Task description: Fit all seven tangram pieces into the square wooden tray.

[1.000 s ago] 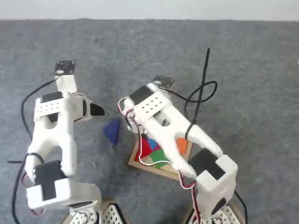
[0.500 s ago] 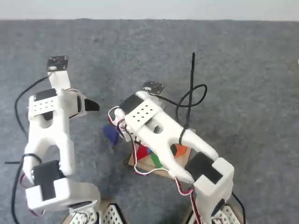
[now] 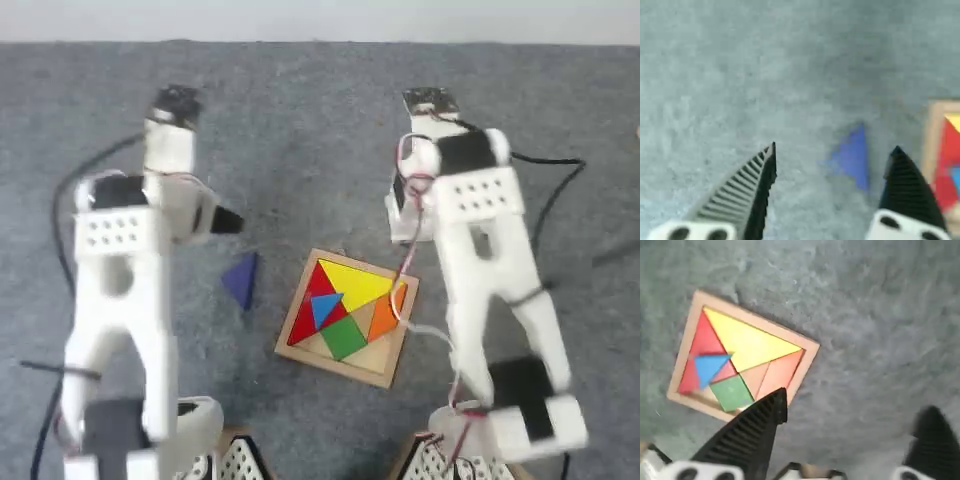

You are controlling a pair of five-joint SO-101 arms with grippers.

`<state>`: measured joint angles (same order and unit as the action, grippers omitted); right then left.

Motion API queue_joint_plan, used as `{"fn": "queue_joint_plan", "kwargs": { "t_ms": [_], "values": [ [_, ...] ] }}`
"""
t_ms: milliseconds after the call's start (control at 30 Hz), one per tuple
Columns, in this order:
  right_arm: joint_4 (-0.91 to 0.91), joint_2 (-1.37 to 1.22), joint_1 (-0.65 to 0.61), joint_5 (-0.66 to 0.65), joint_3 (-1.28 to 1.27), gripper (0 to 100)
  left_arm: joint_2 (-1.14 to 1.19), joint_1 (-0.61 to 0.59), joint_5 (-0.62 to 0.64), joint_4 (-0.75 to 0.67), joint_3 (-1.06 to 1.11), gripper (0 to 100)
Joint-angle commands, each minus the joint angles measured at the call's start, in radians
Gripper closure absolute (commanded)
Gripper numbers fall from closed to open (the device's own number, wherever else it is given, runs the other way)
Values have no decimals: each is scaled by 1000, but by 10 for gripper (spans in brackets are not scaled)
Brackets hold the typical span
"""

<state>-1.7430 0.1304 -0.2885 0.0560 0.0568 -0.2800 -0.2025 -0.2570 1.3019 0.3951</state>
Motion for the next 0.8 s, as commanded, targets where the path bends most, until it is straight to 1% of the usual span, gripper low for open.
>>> {"fn": "queue_joint_plan", "kwargs": {
  "t_ms": [0,100,167,233,300,367,400,500,600,767],
  "values": [
    [65,285,31,-89,-140,671,-244,143,-28,6,137,690],
    [174,529,88,-146,-414,674,-298,227,-52,-15,243,690],
    [283,685,143,-213,-658,712,-298,275,-51,-34,289,691],
    [418,831,197,-290,-908,786,-288,319,-48,-49,315,696],
    [522,961,248,-365,-1123,875,-269,361,-48,-49,315,724],
    [585,1067,305,-391,-1278,941,-244,399,-48,-54,314,746],
    [605,1110,340,-396,-1327,947,-229,414,-48,-55,312,746],
    [636,1196,444,-396,-1418,911,-176,443,-48,-84,311,746],
    [665,1222,490,-396,-1487,900,-98,443,-51,-109,309,746],
    [742,1231,518,-396,-1564,905,-3,450,-57,-176,344,746]
  ]
}}
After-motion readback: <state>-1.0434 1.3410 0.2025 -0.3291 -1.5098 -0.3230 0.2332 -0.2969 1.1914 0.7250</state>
